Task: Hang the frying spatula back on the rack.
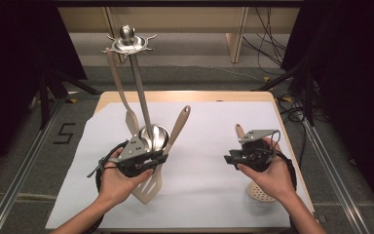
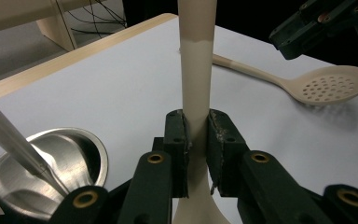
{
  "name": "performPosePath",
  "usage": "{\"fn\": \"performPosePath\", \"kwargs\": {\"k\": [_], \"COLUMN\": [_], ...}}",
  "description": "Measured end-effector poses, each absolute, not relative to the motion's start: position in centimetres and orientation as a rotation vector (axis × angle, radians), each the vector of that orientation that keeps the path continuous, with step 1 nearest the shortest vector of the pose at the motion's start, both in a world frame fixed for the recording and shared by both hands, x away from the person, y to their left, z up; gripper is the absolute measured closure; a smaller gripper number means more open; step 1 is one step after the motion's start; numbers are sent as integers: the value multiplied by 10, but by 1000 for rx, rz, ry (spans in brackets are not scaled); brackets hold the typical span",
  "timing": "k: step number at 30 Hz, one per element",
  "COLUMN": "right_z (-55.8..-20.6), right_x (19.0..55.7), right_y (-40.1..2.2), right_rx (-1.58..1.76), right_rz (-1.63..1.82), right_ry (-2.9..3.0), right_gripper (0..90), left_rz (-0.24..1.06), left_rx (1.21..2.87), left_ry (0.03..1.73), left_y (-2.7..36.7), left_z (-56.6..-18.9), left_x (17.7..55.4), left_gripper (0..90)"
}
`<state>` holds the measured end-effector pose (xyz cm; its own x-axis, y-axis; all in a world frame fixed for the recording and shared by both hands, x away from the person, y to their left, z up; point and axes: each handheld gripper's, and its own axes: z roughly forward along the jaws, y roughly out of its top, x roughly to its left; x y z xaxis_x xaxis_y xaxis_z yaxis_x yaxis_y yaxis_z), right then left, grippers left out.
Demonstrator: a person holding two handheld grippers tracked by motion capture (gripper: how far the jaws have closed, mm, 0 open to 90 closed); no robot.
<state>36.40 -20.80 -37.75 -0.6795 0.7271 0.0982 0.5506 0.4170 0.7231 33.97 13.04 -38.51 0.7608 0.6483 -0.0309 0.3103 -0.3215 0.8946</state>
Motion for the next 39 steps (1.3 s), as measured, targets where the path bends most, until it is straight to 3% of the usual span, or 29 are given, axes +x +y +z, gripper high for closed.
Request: {"fn": "performPosePath", "kwargs": {"k": [5, 26, 32, 39], "right_z": [-359, -320, -320, -317], "right_x": [360, 367, 373, 372], "right_y": [-192, -159, -157, -156], "right_rx": [1069, 1010, 1045, 1070], "right_rz": [1352, 1682, 1677, 1712], "right_ry": [2366, 2145, 2106, 2107], "right_gripper": [584, 520, 564, 684], "left_rz": [407, 395, 399, 401], "left_rx": [1922, 1941, 1944, 1955], "left_ry": [703, 678, 659, 649], "left_y": [116, 89, 85, 81], "left_z": [-383, -381, -381, -383], "left_x": [342, 346, 345, 345], "left_gripper": [780, 779, 778, 776]}}
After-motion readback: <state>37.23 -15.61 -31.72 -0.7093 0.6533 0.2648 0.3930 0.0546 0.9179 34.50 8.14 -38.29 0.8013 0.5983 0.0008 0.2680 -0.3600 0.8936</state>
